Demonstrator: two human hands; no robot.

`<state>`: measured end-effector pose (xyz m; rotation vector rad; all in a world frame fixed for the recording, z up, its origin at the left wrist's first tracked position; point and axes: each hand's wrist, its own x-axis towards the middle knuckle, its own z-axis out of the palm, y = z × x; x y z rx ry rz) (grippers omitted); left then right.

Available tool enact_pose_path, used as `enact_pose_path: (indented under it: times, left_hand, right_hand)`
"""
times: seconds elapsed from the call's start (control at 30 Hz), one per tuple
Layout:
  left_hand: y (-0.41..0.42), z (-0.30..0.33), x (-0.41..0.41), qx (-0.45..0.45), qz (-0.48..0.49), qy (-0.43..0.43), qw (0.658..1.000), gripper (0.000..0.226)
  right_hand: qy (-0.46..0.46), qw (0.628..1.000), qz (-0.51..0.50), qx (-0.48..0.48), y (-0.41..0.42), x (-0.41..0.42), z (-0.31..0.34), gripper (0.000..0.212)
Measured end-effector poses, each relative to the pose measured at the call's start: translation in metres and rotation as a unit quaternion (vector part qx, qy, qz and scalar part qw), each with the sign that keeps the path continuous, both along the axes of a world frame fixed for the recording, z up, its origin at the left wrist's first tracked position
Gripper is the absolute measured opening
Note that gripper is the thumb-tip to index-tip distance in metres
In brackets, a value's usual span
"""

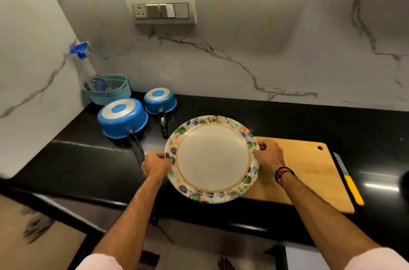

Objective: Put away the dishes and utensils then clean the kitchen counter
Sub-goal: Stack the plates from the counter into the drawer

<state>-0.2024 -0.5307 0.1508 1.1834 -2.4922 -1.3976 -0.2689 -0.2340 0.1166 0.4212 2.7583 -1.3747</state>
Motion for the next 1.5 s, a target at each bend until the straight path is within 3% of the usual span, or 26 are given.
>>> enact_pose_path:
  times: [0.17,0.53,0.9,1.13,1.3,1.5]
  left_hand:
    - [0.003,-0.007,0.091,-0.022,-0.04,0.022,0.999,0.004]
    - [0.068,-0.026,0.231,0.028,-0.091,0.014,0.995,0.008]
    - [0.252,-0.068,0.324,0.042,-0.168,-0.032,0.984,0.009]
    - [0.354,-0.119,0.369,0.092,-0.14,-0.09,0.982,0.014]
    - [0.391,-0.137,0.376,0.144,-0.104,-0.112,0.978,0.018]
    - [0.411,-0.161,0.357,0.136,-0.087,-0.125,0.979,0.017]
  right_hand:
    - [0.012,0.999,-0.032,0.017,0.005,0.1,-0.001,0.024]
    - [-0.022,0.993,-0.11,-0.022,0.082,0.294,-0.013,0.024]
    - [-0.052,0.977,-0.2,-0.046,0.26,0.44,-0.054,0.022]
    - [-0.088,0.978,-0.183,-0.048,0.374,0.485,-0.068,0.023]
    - [-0.121,0.977,-0.171,-0.048,0.424,0.49,-0.088,0.031]
    - [-0.135,0.962,-0.219,-0.091,0.457,0.473,-0.114,0.024]
